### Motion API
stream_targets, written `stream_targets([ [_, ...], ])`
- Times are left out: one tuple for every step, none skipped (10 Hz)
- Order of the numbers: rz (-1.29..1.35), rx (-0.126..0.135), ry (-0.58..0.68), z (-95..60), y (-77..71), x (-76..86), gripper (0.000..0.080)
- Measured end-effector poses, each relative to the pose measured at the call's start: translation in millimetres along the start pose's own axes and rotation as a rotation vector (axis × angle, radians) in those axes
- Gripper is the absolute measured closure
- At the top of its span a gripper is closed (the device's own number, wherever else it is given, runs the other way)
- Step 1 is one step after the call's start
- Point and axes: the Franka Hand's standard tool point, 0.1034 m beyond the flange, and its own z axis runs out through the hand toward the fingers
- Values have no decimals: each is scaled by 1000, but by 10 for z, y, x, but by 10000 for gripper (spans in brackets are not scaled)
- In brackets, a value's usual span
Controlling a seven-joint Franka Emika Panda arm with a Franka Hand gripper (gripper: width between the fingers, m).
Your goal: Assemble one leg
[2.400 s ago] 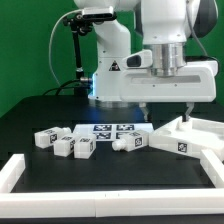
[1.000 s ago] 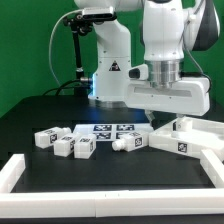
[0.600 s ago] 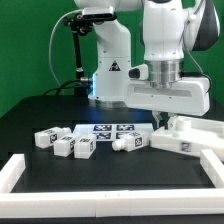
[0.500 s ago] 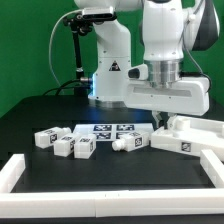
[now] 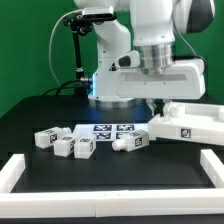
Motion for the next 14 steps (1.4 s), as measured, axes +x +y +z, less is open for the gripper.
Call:
stream_targets([
  [-39, 20, 17, -103, 28, 229, 747],
  [-43, 27, 24, -110, 85, 441, 747],
  [-44, 28, 25, -106, 46, 502, 747],
  [-49, 25, 19, -92, 51, 451, 747],
  [-48, 23, 17, -82, 63, 447, 747],
  [-47, 22, 17, -77, 67, 448, 747],
  [-47, 22, 17, -77, 66, 460, 747],
  [-108, 19, 7, -86, 37, 588, 747],
  [-143, 28, 13, -102, -27, 859, 747],
  [-184, 32, 39, -109, -101, 1057, 747],
  [-288, 23, 84, -91, -94, 1151, 747],
  [-284, 20, 84, -77, -101, 1131, 747],
  [-282, 20, 84, -74, -90, 1136, 747],
  [-280, 19, 83, -70, -82, 1136, 747],
])
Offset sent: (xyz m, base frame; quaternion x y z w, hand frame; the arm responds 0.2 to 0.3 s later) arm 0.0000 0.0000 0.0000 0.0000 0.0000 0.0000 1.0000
